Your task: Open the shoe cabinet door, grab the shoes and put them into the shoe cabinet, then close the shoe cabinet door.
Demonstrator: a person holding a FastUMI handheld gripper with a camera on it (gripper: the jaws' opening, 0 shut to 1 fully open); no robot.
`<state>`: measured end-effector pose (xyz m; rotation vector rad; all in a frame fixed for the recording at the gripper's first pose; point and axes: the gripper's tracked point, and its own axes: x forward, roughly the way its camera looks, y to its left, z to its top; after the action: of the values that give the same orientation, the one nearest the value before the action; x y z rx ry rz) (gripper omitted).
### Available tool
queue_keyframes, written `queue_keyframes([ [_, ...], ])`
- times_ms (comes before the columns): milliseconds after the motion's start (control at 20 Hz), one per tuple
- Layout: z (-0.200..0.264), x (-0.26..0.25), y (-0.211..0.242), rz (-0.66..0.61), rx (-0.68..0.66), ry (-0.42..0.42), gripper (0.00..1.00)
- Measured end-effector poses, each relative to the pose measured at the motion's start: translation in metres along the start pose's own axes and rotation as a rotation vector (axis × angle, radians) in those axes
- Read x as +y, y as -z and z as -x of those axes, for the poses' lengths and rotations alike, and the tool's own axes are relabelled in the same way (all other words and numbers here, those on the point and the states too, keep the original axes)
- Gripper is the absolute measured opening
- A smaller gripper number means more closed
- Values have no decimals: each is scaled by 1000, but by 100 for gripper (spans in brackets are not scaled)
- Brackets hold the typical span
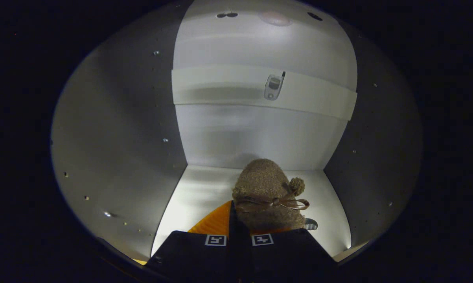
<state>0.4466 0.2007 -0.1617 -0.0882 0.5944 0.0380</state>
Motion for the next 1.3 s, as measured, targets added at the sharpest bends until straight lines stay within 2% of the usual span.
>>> queue_keyframes([
  [200,-10,-9,13,3,48,45,8],
  [500,-4,-3,22,-24,66,36,19],
  [600,4,0,26,-47,75,28,31],
  [650,10,2,29,-56,82,20,44],
  [750,23,6,33,-65,85,-4,60],
  [900,51,14,30,-59,46,-56,71],
  [1000,73,19,28,-71,11,-95,85],
  [1050,82,20,25,-76,-18,-104,96],
  [1300,146,13,17,-33,-165,-106,99],
])
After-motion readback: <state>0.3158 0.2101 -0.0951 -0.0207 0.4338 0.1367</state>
